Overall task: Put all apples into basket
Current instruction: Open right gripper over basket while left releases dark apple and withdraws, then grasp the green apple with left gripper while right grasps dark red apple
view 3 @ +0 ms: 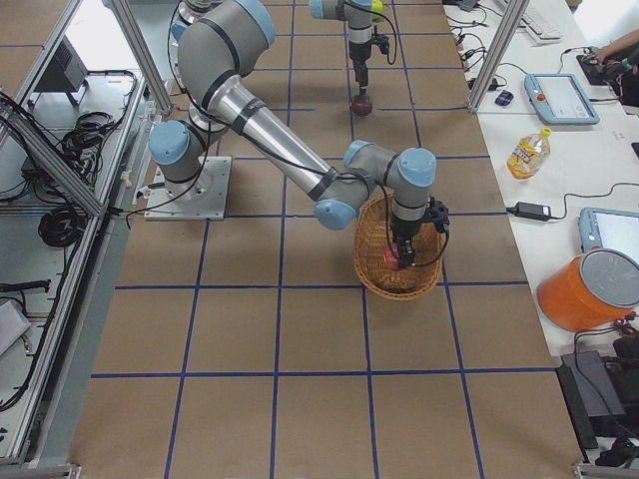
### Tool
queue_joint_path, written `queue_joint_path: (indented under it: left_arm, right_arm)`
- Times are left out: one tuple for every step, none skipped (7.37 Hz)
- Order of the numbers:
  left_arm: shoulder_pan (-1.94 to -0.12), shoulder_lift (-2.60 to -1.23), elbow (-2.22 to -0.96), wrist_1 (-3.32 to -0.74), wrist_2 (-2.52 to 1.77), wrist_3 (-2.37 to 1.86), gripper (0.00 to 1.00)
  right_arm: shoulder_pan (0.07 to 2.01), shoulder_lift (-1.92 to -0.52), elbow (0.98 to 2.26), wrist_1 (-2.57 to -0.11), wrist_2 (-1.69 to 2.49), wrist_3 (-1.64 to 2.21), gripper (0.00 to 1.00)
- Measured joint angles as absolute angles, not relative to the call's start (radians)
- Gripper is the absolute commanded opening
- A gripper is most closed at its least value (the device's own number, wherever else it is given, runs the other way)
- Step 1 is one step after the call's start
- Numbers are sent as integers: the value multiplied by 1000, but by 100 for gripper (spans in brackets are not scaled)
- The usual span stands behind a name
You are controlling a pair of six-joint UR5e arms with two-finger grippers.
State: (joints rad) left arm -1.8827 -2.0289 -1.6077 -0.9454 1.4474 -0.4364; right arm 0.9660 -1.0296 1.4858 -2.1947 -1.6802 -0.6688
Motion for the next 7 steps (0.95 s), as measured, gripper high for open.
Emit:
queue_joint_path:
  left_arm:
    - [-1837,-1987,-1578,-1054,1458,-388,100]
    - [-1765,-1946,-1563,-1163,1504,-271,100]
    - [-1674,-1913,-1563,-1238,1568,-114,100]
    - [-1570,-1893,-1565,-1273,1612,49,100]
    - [-1455,-1890,-1565,-1284,1632,199,100]
    - [-1328,-1901,-1557,-1281,1637,328,100]
    - [-1224,-1922,-1548,-1251,1639,435,100]
  right_arm:
    - [960,-1011,1486,-2227,-1677,-669,100]
    - [957,-1004,1486,-2239,-1672,-666,100]
    - [957,-1006,1486,-2238,-1671,-663,100]
    - [959,-1017,1488,-2224,-1671,-661,100]
    - [969,-1043,1489,-2189,-1671,-655,100]
    - [1000,-1078,1489,-2133,-1670,-622,100]
    - [1057,-1111,1489,-2076,-1669,-539,100]
